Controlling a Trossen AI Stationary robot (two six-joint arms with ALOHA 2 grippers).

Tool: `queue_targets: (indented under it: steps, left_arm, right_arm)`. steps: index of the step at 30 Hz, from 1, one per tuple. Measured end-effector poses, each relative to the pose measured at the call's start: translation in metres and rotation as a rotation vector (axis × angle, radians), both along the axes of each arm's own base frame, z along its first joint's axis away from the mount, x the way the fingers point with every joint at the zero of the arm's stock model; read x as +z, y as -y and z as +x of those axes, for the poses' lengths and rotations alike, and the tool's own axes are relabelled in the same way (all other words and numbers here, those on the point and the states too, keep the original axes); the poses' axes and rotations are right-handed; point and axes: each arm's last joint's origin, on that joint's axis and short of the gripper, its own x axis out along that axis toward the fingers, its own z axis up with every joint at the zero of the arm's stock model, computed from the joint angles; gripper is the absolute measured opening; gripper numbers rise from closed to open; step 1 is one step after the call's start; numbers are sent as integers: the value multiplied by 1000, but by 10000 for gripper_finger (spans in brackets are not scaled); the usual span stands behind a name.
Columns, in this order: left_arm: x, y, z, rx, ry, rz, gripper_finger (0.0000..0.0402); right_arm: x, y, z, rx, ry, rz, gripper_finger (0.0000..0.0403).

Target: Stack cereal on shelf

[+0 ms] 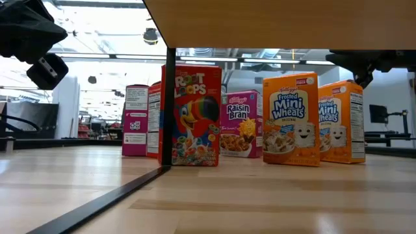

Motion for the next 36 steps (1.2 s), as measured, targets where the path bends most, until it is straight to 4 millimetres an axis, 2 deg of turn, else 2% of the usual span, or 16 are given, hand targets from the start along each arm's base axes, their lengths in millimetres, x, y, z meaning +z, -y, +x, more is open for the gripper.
queue_targets:
  steps: [23,27,32,36]
  left_arm:
    - [0,-1,0,21,1,5,1]
    - [2,-3,0,84,11,-98,1]
    - [4,-5,0,145,25,-308,1]
    - [5,-9,-1,261,44,-354,1]
  right_arm:
    - [0,0,0,0,0,0,129]
    - [0,0,0,0,0,0,129]
    - [0,0,0,0,0,0,129]
    - [0,0,0,0,0,0,129]
